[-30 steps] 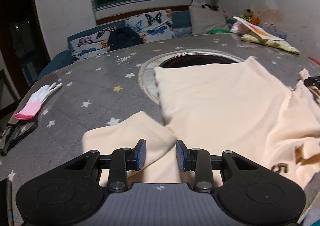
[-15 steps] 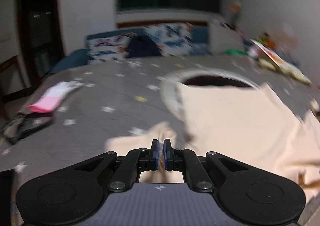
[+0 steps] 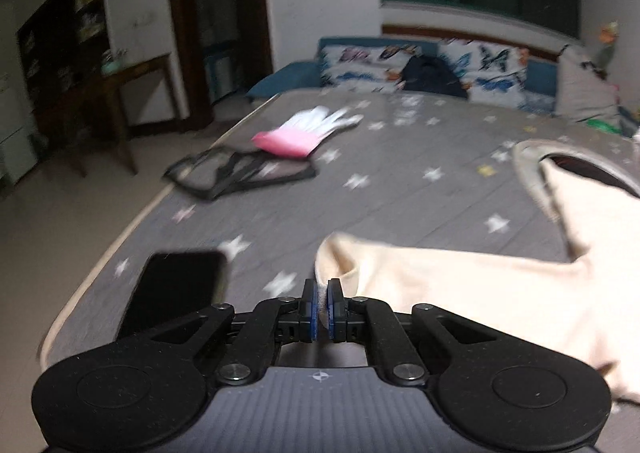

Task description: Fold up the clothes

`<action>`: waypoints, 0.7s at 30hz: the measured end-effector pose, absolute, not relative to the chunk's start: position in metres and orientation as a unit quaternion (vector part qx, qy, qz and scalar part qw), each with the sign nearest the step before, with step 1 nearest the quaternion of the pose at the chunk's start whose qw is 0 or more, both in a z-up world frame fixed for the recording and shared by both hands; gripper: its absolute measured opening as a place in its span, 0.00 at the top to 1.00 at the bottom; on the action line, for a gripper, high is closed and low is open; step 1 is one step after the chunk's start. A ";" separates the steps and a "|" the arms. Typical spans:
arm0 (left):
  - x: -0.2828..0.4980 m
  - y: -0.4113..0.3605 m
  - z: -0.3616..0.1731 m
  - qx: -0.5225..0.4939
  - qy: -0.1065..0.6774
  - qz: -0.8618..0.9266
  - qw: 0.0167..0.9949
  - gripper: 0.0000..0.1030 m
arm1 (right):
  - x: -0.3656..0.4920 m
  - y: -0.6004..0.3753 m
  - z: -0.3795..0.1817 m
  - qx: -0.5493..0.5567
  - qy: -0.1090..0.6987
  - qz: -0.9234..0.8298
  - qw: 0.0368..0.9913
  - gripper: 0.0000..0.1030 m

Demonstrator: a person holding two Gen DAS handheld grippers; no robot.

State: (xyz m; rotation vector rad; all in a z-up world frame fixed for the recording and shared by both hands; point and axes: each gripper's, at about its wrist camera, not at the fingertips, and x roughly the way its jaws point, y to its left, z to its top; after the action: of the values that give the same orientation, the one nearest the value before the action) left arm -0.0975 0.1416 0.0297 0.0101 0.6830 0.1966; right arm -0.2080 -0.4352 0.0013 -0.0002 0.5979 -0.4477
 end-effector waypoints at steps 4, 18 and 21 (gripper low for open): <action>-0.100 0.147 0.023 0.008 0.344 0.118 0.931 0.95 | -0.207 -0.424 0.004 -0.001 0.279 -0.178 0.944 0.90; -0.103 0.147 0.019 0.030 0.354 0.138 0.925 0.94 | -0.179 -0.385 -0.003 -0.052 0.336 -0.050 0.939 0.72; -0.105 0.143 0.020 0.048 0.356 0.138 0.923 0.87 | -0.187 -0.388 0.000 -0.070 0.354 -0.062 0.931 0.72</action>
State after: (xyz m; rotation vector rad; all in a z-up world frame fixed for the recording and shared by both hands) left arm -0.1047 0.1430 0.0201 0.0982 0.7303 0.2826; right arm -0.1874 -0.3882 -0.0003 -0.1429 0.7239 -0.1276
